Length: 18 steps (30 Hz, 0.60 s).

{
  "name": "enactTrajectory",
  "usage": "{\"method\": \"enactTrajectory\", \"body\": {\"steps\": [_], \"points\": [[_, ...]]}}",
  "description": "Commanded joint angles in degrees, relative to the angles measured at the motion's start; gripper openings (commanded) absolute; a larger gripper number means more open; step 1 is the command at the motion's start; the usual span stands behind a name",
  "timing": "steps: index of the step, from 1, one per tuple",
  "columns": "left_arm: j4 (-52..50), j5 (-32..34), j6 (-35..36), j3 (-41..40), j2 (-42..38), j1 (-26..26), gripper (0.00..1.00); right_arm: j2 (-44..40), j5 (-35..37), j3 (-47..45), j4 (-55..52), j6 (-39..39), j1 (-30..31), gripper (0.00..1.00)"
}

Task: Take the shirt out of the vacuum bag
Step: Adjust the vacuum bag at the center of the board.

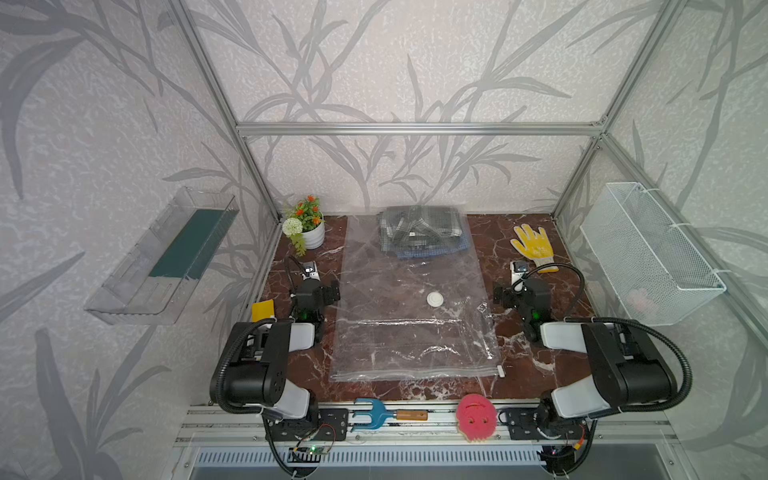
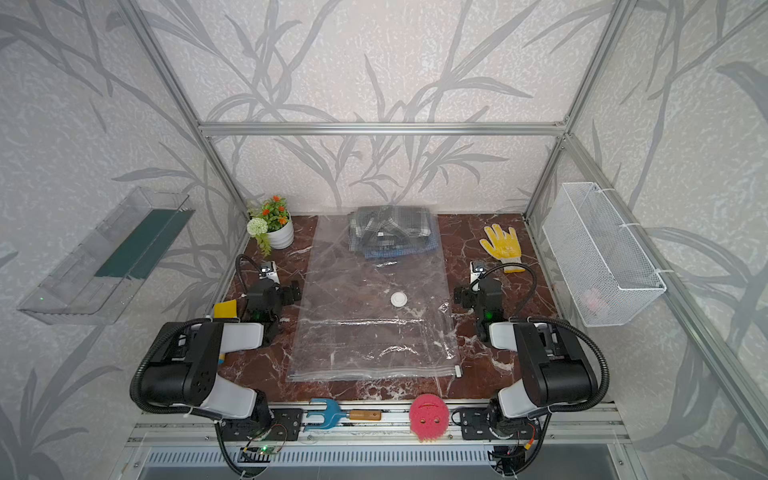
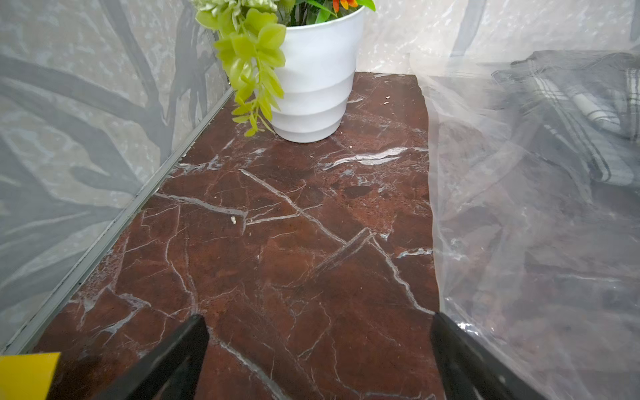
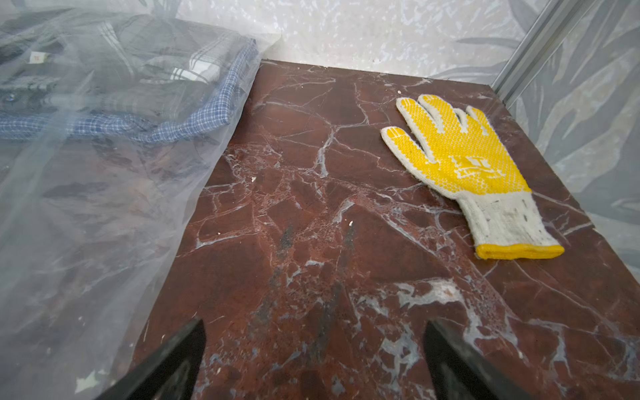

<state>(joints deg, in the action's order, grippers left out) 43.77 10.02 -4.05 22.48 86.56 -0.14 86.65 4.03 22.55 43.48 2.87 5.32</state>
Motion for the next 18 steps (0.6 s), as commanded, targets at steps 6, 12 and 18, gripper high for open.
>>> {"method": "enactTrajectory", "body": {"steps": [6, 12, 18], "points": [[1.3, 0.8, 0.5, 1.3, 0.5, -0.3, 0.99, 0.6, 0.7, 1.4, 1.7, 0.3, 0.3, 0.99], [1.0, 0.1, 0.4, 1.4, 0.5, -0.5, 0.99, 0.6, 0.7, 1.4, 1.7, 0.2, 0.3, 0.99], [1.0, 0.2, 0.4, 1.4, 0.5, -0.5, 0.99, 0.6, 0.7, 1.4, 1.7, 0.3, 0.3, 0.99]]}}
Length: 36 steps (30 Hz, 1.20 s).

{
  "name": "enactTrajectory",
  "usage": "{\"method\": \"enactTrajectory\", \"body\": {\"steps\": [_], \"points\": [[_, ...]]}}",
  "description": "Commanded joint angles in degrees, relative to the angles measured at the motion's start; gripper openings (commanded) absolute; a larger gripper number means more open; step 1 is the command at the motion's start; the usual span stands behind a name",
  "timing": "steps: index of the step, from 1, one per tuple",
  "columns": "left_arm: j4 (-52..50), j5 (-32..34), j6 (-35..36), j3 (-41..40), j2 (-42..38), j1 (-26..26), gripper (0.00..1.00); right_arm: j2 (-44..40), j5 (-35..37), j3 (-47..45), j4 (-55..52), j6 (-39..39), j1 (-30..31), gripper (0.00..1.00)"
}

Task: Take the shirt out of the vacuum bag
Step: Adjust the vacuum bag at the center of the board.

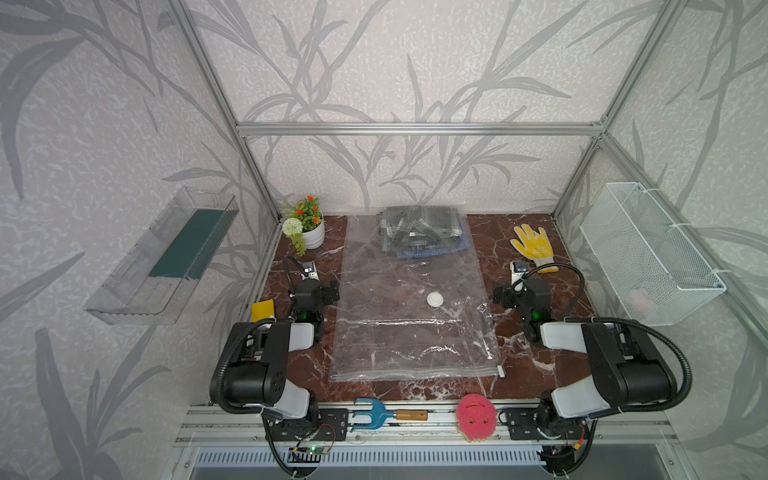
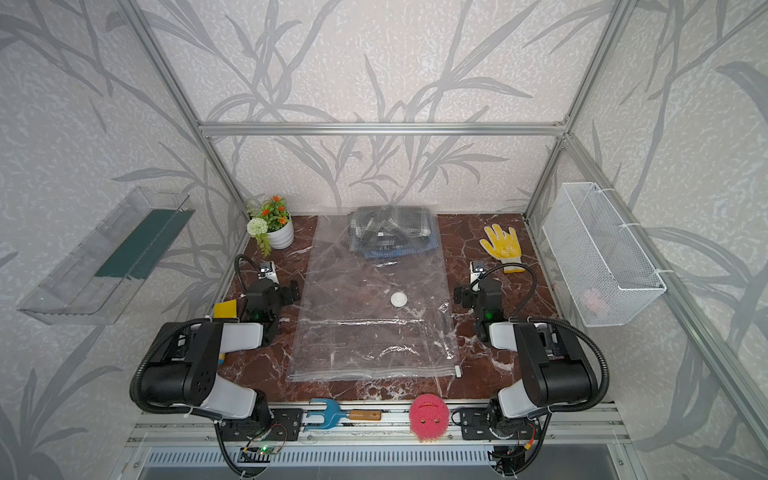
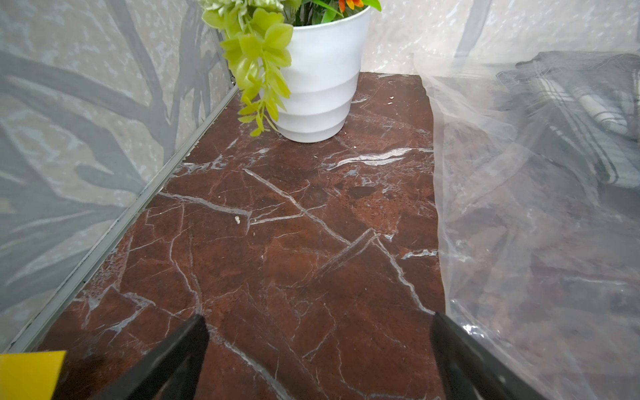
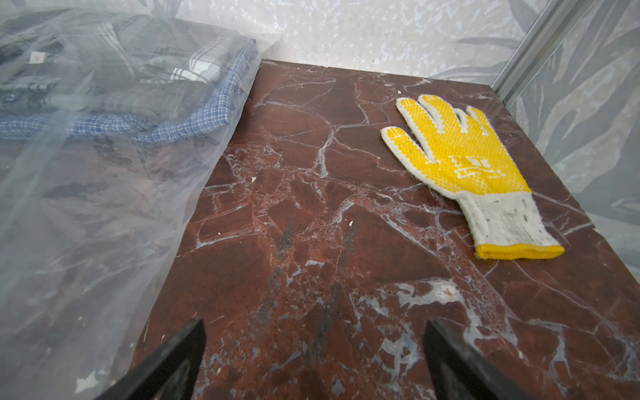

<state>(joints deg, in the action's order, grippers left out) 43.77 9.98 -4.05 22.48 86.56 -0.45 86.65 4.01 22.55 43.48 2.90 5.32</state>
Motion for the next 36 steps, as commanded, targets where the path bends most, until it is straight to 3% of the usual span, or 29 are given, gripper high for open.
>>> {"method": "enactTrajectory", "body": {"steps": [1, 11, 15, 20, 21, 22, 24, 27, 31, 36], "points": [[1.0, 0.3, 0.4, 1.5, 0.5, -0.2, 0.99, 0.6, 0.7, 1.4, 1.6, 0.2, 0.3, 0.99], [1.0, 0.4, 0.5, 1.5, 0.5, -0.1, 0.99, 0.6, 0.7, 1.4, 1.4, 0.2, 0.3, 0.99], [1.0, 0.4, 0.5, 1.5, 0.5, -0.1, 0.91, 0.6, 0.7, 1.5, 1.4, 0.2, 0.3, 0.96], [0.9, 2.0, 0.8, 2.0, -1.0, -0.1, 0.74, 0.0, 1.9, 1.9, 1.0, 0.5, 0.9, 0.89], [-5.2, 3.9, 0.0, 4.2, -3.8, -0.1, 0.73, -1.0, 4.2, 3.6, -1.6, 0.9, 1.8, 0.86], [-18.7, 6.4, -2.2, 9.3, -7.0, -0.1, 0.73, -3.1, 6.4, 8.0, -12.0, 0.9, 2.5, 0.84], [-34.7, 11.3, -5.0, 17.9, -10.2, -0.1, 0.72, -5.1, 8.6, 18.3, -33.0, -2.2, 2.8, 0.78], [-48.4, 11.5, -10.2, 26.4, -12.2, 0.4, 0.72, -2.9, 4.6, 29.1, -45.8, -5.9, 2.9, 0.76], [-59.1, 2.5, -18.8, 30.6, -12.6, 0.9, 0.75, 2.4, -9.4, 37.7, -54.2, -9.0, 3.7, 0.75], [-63.0, -7.9, -21.0, 29.1, -10.2, 1.3, 0.83, 9.7, -18.9, 41.8, -58.4, -10.6, 4.5, 0.76]]}}
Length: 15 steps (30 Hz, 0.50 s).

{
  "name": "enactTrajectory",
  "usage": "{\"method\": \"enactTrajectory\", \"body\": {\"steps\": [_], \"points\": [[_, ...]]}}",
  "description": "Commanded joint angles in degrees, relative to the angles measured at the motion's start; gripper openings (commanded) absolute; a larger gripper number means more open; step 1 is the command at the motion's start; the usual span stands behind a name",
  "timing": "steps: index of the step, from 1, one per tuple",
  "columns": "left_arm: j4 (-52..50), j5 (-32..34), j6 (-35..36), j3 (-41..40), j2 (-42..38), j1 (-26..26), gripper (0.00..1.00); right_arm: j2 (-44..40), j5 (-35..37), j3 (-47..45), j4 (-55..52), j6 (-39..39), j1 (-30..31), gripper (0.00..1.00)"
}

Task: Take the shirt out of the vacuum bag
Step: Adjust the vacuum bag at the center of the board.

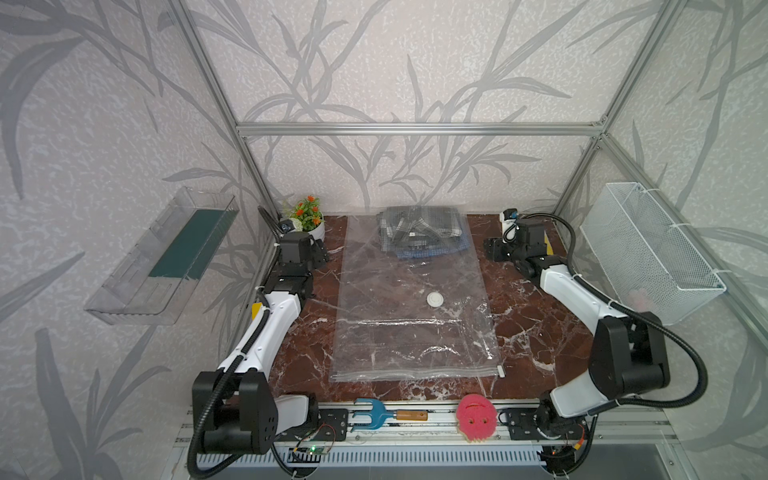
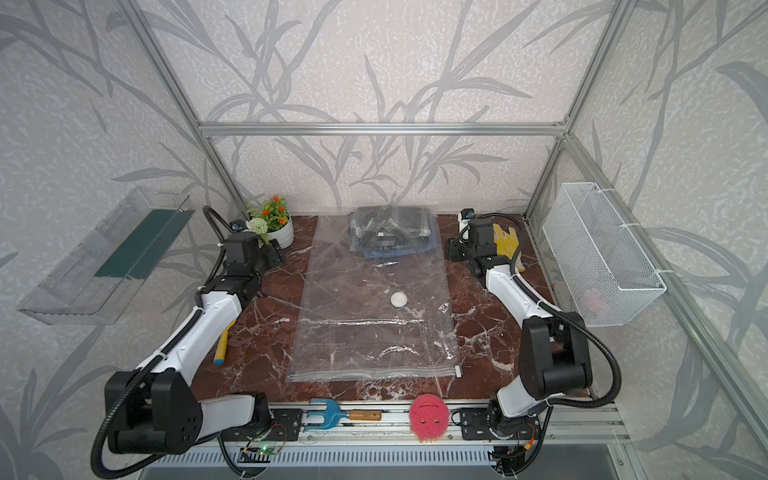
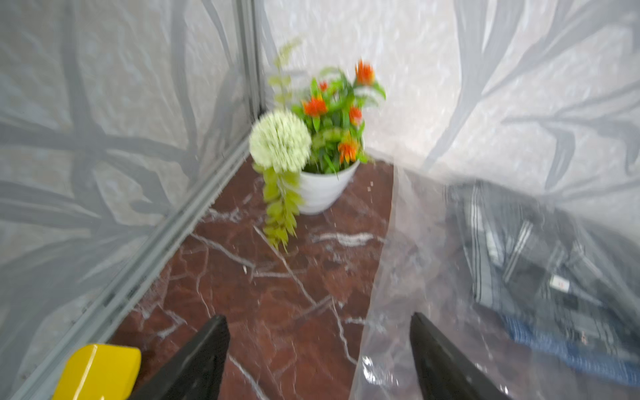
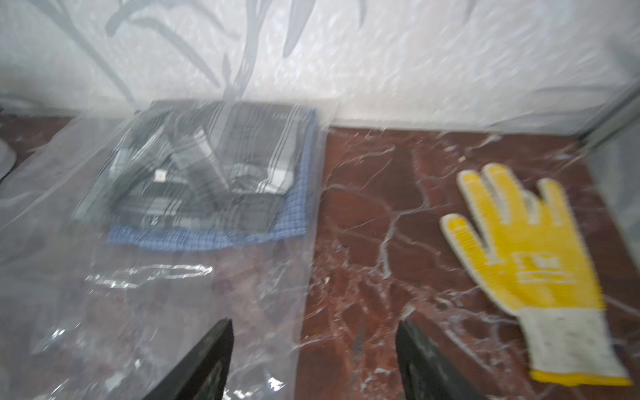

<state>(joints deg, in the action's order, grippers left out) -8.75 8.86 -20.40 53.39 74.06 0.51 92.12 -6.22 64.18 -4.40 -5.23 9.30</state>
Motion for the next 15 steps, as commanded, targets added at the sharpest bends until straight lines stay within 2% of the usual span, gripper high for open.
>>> {"method": "enactTrajectory", "body": {"steps": [1, 7, 10, 15], "points": [[-10.6, -8.3, -4.7, -2.0, 3.2, 0.4, 0.84, 5.1, -10.1, 0.1, -10.5, -3.1, 0.5, 0.76], [-11.8, -14.1, -5.0, 0.2, 10.8, 0.0, 0.87, 5.4, -14.2, -3.5, -5.4, -7.7, 0.8, 0.8], [-11.1, -17.6, -5.8, 1.9, 15.7, -0.5, 0.87, 8.3, -14.4, -4.3, -4.0, -8.7, 1.2, 0.8], [-9.6, -18.0, -6.1, 5.3, 21.5, -0.5, 0.87, 12.3, -16.8, -4.8, -0.6, -11.3, 1.2, 0.73]]}}
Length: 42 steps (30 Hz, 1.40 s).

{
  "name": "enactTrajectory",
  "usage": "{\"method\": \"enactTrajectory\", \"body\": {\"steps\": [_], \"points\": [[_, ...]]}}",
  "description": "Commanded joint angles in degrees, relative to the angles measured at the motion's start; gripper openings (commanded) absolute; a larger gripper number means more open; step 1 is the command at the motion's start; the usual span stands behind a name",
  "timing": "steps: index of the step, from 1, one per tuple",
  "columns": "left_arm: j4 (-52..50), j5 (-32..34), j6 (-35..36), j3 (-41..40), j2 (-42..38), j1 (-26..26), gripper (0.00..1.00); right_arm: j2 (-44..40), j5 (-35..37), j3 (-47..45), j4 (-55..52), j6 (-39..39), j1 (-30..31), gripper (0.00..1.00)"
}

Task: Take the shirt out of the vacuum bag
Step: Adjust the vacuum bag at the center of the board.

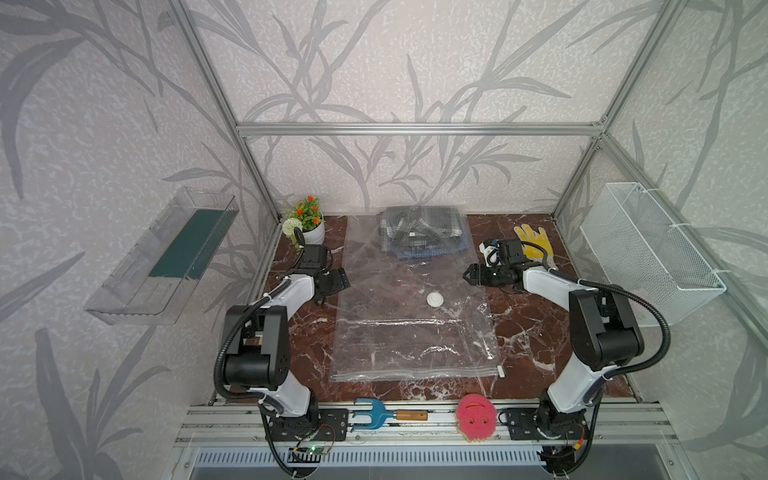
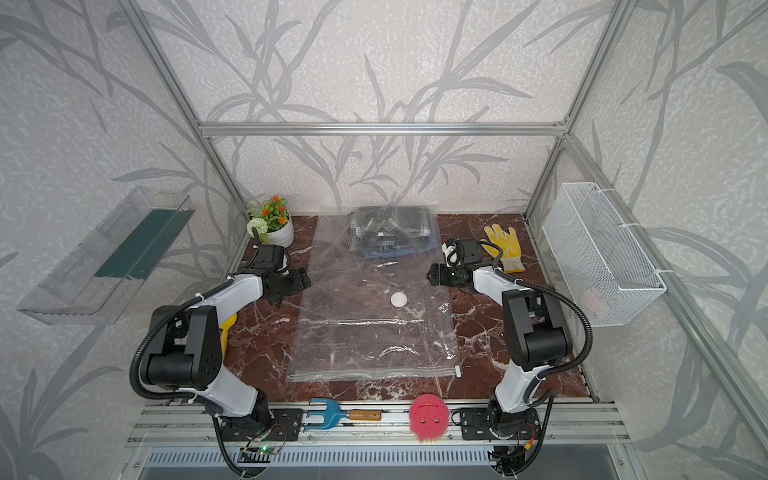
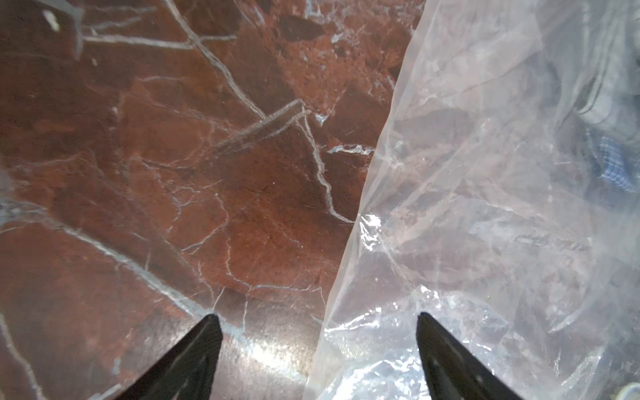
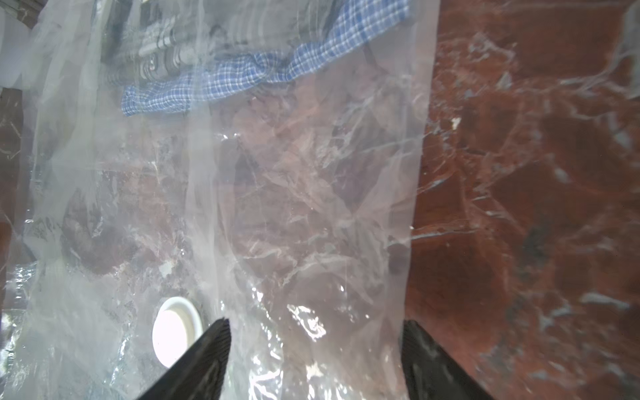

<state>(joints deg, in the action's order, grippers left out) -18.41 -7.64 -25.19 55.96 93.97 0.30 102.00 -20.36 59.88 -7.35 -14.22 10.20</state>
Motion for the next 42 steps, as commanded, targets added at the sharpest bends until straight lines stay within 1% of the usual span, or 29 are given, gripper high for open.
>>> {"method": "enactTrajectory", "body": {"steps": [1, 4, 7, 8, 10, 11, 13, 17, 18, 19, 21, 24, 25, 27, 31, 37, 39, 41, 42], "points": [[-0.3, -1.7, -1.3, 3.7, 2.7, -0.2, 0.87, 3.5, -3.2, 0.0, 2.4, -2.6, 0.4, 0.69], [-0.1, -3.0, -1.1, 5.7, 5.3, -0.3, 0.83, 5.7, -4.7, 0.9, 3.7, -3.5, 0.4, 0.61], [0.9, -3.5, -0.8, 7.0, 7.1, -0.3, 0.79, 6.6, -6.3, 1.2, 6.6, -5.3, 0.4, 0.48], [1.1, -3.7, -0.6, 7.4, 7.8, -0.4, 0.76, 7.2, -6.8, 1.6, 7.3, -5.9, 0.4, 0.46], [1.2, -5.0, -0.4, 8.4, 9.6, -0.3, 0.69, 8.5, -8.2, 2.7, 7.8, -6.5, 0.4, 0.36], [1.3, -5.6, -0.2, 8.8, 10.6, -0.3, 0.64, 9.4, -8.7, 3.3, 7.7, -7.0, 0.4, 0.33], [1.9, -6.1, -0.4, 9.1, 11.9, -0.4, 0.58, 10.8, -9.1, 4.3, 7.9, -8.1, 0.3, 0.31], [3.8, -7.6, -1.3, 9.2, 13.2, -0.4, 0.48, 12.3, -9.8, 5.5, 8.5, -9.5, 0.3, 0.25], [4.1, -8.1, -1.4, 9.4, 13.3, -0.4, 0.47, 12.7, -9.7, 5.7, 8.5, -9.6, 0.4, 0.22], [4.6, -8.8, -1.5, 9.5, 13.6, -0.5, 0.45, 13.3, -9.7, 6.6, 8.0, -9.3, 0.4, 0.18], [5.5, -10.1, -1.6, 9.8, 13.8, -0.4, 0.39, 15.0, -9.2, 9.2, 5.9, -8.5, 0.5, 0.15], [6.2, -12.0, -2.0, 11.3, 14.3, -0.4, 0.23, 18.2, -6.7, 15.1, 1.3, -6.1, 1.4, 0.15], [6.2, -12.5, -2.1, 12.1, 14.4, -0.5, 0.17, 19.8, -5.9, 17.8, -0.6, -5.1, 1.9, 0.15], [6.0, -12.7, -2.4, 13.1, 14.3, -0.4, 0.01, 23.3, -5.6, 24.5, -4.8, -3.8, 2.6, 0.15], [7.3, -12.6, -3.5, 12.5, 13.7, -0.5, 0.0, 32.6, -5.6, 41.4, -13.0, -2.7, 4.0, 0.15], [8.4, -12.2, -4.1, 8.5, 12.0, -0.4, 0.0, 46.3, -5.5, 66.9, -25.1, -0.4, 7.2, 0.15], [8.9, -12.2, -4.4, 7.4, 11.5, -0.4, 0.0, 52.3, -5.3, 78.3, -30.3, 0.4, 8.3, 0.15], [9.4, -12.4, -4.6, 6.5, 11.6, -0.3, 0.0, 59.9, -5.6, 93.9, -36.0, 0.1, 9.1, 0.15], [9.5, -12.7, -4.5, 6.4, 11.6, -0.4, 0.0, 63.0, -5.7, 99.6, -37.4, -0.7, 9.2, 0.15]]}}
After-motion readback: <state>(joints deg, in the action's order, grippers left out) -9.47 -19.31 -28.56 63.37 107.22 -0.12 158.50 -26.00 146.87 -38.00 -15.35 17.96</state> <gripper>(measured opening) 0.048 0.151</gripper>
